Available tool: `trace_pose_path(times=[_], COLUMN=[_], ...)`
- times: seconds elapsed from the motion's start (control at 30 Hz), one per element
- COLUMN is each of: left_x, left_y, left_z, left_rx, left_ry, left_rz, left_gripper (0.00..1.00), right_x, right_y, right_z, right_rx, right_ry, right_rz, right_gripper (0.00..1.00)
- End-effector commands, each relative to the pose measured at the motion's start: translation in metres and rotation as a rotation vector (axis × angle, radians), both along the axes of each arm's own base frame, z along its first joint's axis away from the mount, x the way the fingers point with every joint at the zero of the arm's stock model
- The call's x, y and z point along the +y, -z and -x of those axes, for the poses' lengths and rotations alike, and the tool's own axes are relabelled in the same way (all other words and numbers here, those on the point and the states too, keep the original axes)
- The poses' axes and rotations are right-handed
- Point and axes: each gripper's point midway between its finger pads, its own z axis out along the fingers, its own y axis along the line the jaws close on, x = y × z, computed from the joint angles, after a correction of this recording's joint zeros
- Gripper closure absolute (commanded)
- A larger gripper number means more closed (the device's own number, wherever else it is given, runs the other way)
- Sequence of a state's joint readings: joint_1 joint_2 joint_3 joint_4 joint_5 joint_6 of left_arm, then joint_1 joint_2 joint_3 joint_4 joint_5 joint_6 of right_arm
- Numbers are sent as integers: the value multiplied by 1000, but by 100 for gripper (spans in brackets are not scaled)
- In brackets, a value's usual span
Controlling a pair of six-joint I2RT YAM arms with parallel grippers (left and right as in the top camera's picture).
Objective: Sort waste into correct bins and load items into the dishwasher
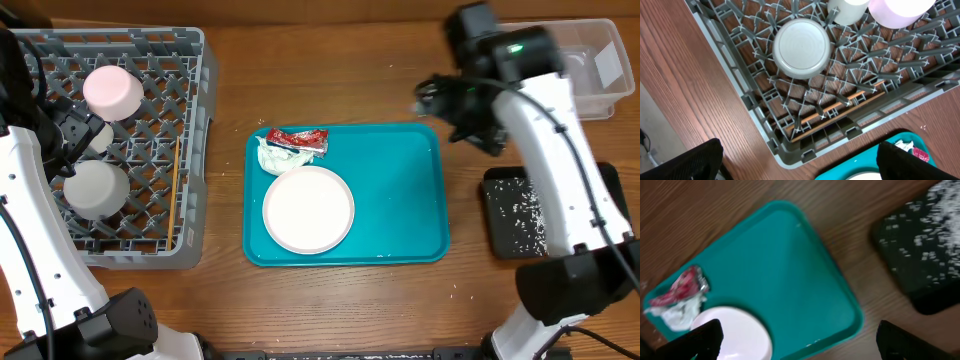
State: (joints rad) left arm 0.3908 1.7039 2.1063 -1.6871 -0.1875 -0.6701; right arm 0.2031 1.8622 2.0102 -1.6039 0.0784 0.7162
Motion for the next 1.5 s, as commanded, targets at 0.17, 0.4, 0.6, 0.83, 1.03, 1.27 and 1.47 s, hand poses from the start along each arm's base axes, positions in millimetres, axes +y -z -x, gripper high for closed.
trace_pose_path(times=[0.17,0.4,0.6,0.83,1.03,1.27,1.47], left_x=[1,1,-36,-148,-242,-335,-398], left_y=[2,2,4,2,50,122,173], left_z=[-1,-1,-19,-39,-27,-23,-9], left_rx=[13,12,-93,-154,54,144,213], left_ry=[16,16,32,558,858,1029,1169], left_rz=[-3,-3,222,535,468,321,293], left_gripper=[0,0,0,0,7,39,51], right_x=[-85,-114,-114,-114,-114,-114,-114], right_y=[-5,-5,-5,-5,-5,-5,-5], right_z=[-6,-4,-4,-4,-4,-4,-4], right_rx=[-15,-15,-15,-15,-15,-15,-15], right_ry=[186,264,265,265,265,265,265], right_rz=[13,14,14,14,14,14,14], right_gripper=[0,0,0,0,0,0,0])
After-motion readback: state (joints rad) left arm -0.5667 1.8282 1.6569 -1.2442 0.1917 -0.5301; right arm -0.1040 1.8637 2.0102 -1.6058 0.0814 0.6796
